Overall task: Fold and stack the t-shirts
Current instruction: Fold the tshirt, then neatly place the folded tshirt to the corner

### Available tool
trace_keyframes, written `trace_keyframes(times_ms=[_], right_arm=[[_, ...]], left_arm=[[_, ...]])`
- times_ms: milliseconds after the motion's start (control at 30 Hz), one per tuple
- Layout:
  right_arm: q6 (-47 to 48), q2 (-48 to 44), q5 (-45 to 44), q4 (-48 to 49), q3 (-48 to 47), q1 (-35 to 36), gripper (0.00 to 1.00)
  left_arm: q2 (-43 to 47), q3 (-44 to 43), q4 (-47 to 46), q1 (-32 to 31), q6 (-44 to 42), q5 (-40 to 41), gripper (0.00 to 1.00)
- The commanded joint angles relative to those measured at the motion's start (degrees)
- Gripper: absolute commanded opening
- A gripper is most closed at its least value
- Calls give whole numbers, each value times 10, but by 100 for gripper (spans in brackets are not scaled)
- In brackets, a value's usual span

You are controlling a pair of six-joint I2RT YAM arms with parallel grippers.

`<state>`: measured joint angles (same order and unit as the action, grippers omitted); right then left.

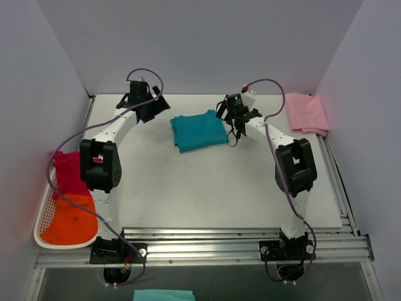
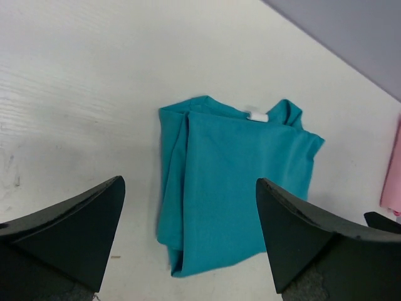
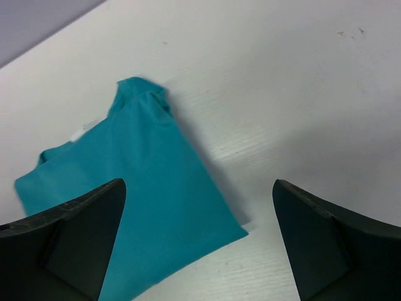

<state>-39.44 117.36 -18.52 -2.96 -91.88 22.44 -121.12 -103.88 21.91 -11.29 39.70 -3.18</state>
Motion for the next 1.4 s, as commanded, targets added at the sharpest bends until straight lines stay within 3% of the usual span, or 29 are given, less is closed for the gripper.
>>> trace_keyframes(times_ms=[0,267,467,733,967,1067,1100,1133,1200,1367], right_arm=[[-3,-79,19,76,94,4,100],[-35,-77,52,137,219,-1,100],[-40,-5,80,163,192,-8,100],[-49,109,118,169,100,-5,100],[-59,141,141,183,71,27,99],[-62,127,152,218,115,41,61],[-65,125,155,226,124,42,25],[-69,127,159,226,132,42,14],[-65,134,164,226,130,40,0],[-49,145,165,198,84,26,0]], left_arm=[[119,80,-65,0,-16,7,94],[188,223,-146,-4,-2,-7,97],[188,273,-190,-3,2,-19,98],[152,266,-205,-3,-4,-24,100],[128,256,-209,-1,-2,-31,100],[127,259,-209,0,-2,-33,100],[127,261,-209,1,-2,-34,100],[127,263,-229,4,-2,-34,100],[130,271,-234,5,-2,-34,100],[133,283,-245,7,0,-39,100]])
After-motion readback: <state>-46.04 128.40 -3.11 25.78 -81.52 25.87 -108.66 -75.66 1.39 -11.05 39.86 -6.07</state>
